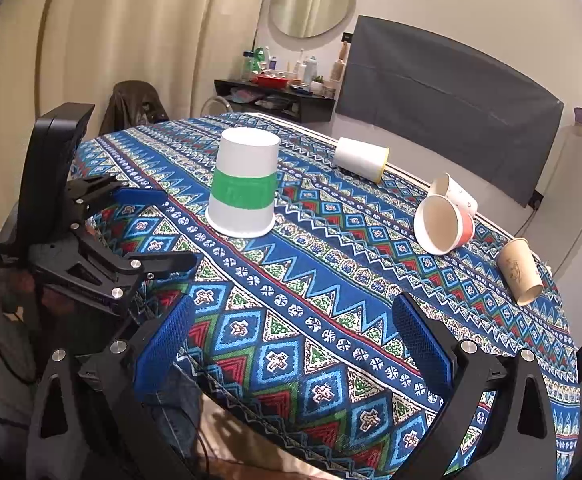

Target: Flip cup upside down

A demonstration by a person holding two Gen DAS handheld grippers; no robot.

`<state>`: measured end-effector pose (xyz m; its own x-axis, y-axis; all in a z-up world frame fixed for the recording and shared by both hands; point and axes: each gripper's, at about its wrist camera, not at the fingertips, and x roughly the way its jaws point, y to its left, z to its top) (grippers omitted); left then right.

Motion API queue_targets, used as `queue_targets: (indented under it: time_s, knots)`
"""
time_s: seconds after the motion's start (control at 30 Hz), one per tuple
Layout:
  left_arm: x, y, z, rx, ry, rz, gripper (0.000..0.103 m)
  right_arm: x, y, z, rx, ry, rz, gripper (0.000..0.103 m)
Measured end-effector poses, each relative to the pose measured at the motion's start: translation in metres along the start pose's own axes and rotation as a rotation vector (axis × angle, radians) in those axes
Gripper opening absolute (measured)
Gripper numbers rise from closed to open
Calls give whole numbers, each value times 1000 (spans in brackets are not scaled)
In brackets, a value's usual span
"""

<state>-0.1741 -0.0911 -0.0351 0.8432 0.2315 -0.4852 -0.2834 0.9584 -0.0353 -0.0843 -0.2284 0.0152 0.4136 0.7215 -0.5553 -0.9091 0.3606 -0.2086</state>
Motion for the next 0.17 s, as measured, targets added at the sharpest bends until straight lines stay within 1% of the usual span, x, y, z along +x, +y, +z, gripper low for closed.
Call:
queue_targets:
  time_s: [0.17]
  knots:
    - [1, 6, 2, -22, 4, 9, 97, 0, -1, 0, 0, 2, 1, 95]
